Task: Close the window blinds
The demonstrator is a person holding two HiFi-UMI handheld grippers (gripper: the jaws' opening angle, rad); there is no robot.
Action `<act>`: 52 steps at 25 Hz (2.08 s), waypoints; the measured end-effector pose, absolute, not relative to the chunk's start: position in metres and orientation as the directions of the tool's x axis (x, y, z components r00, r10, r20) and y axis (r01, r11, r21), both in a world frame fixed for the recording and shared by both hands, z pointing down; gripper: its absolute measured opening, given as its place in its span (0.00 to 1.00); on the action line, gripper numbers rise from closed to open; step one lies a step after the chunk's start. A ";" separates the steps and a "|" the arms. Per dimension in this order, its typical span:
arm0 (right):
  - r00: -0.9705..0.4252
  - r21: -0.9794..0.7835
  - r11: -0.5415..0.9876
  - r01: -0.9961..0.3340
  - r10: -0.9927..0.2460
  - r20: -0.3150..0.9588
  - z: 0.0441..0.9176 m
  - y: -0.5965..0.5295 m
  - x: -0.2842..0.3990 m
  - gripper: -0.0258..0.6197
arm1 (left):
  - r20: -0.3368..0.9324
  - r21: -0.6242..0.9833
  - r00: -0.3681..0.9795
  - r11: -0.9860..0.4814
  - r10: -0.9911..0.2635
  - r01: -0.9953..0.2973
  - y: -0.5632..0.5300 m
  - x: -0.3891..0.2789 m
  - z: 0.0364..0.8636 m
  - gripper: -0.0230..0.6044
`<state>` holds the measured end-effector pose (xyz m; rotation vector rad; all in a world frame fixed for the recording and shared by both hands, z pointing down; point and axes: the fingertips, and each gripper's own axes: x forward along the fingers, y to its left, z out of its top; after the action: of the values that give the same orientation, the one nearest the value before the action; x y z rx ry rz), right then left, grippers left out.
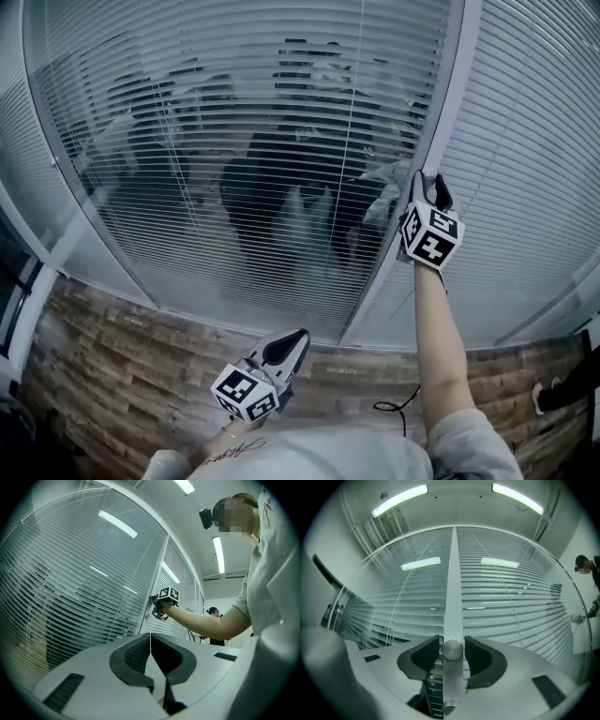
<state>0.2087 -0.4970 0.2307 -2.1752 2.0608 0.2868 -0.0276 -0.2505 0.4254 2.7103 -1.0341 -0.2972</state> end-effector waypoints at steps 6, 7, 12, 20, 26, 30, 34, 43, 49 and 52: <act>0.091 -0.084 -0.072 -0.994 -0.964 -0.249 0.234 -0.498 0.214 0.26 | -0.109 0.263 0.731 -0.728 -0.674 -0.633 -0.248 -0.027 0.425 0.07; 0.095 -0.093 -0.073 -0.993 -0.963 -0.253 0.234 -0.498 0.214 0.25 | -0.106 0.263 0.730 -0.727 -0.676 -0.635 -0.248 -0.027 0.425 0.07; 0.101 -0.039 -0.094 -0.995 -0.960 -0.263 0.233 -0.498 0.213 0.25 | -0.105 0.263 0.733 -0.730 -0.672 -0.631 -0.246 -0.026 0.423 0.07; 0.033 0.371 -0.139 -0.918 -0.960 -0.277 0.234 -0.497 0.202 0.25 | -0.100 0.259 0.750 -0.745 -0.653 -0.615 -0.243 -0.018 0.424 0.07; -0.084 0.667 -0.102 -0.738 -0.967 -0.241 0.234 -0.494 0.193 0.25 | -0.102 0.261 0.756 -0.751 -0.646 -0.607 -0.240 -0.015 0.429 0.07; -0.121 0.776 -0.092 -0.625 -0.970 -0.212 0.235 -0.494 0.190 0.25 | -0.095 0.271 0.757 -0.748 -0.647 -0.605 -0.239 -0.012 0.428 0.07; -0.145 0.870 -0.087 -0.485 -0.973 -0.178 0.238 -0.494 0.186 0.25 | -0.099 0.275 0.762 -0.753 -0.640 -0.597 -0.238 -0.008 0.430 0.07; -0.181 0.988 -0.069 -0.139 -0.979 -0.094 0.249 -0.496 0.183 0.25 | -0.111 0.278 0.768 -0.762 -0.631 -0.585 -0.240 -0.004 0.434 0.07; -0.188 0.992 -0.044 0.117 -0.982 -0.022 0.254 -0.494 0.183 0.25 | -0.118 0.276 0.767 -0.762 -0.631 -0.585 -0.238 -0.003 0.430 0.07; -0.187 0.972 -0.037 0.230 -0.982 0.007 0.257 -0.492 0.182 0.25 | -0.122 0.278 0.764 -0.761 -0.634 -0.587 -0.236 -0.005 0.430 0.07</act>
<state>0.1823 -0.4925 0.2567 -1.9043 2.3228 2.9275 -0.0052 -0.2363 0.4297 2.7369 -0.9608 -0.3082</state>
